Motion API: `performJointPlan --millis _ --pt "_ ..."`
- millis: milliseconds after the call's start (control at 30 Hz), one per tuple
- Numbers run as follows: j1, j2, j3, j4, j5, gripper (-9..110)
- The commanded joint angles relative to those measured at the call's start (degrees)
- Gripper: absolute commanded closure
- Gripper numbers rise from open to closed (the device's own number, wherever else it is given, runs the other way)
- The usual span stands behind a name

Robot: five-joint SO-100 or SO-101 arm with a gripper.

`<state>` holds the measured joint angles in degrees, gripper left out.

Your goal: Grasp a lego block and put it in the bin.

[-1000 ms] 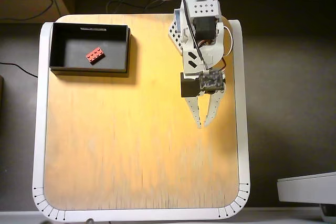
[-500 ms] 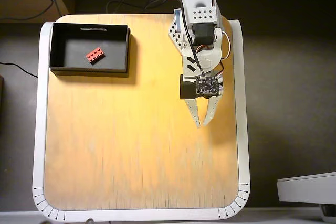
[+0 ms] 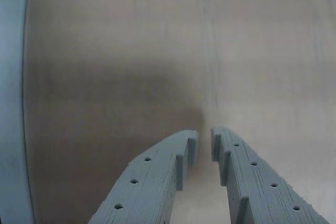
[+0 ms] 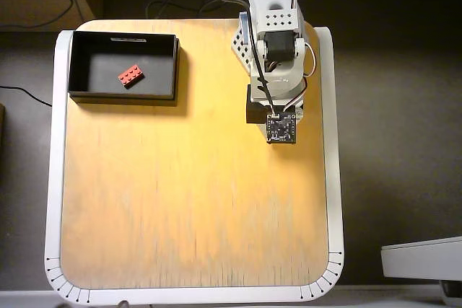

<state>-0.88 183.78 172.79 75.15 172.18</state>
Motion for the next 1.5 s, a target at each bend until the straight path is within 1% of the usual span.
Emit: performJointPlan --millis 0,67,200,1467 --pt "-1.7 5.1 9.0 1.7 -2.6 101" --pt "-1.8 5.1 9.0 1.7 -1.8 101" --pt "-2.0 5.1 9.1 1.7 -4.0 101" --pt "-2.1 5.1 9.1 1.6 -4.0 101"
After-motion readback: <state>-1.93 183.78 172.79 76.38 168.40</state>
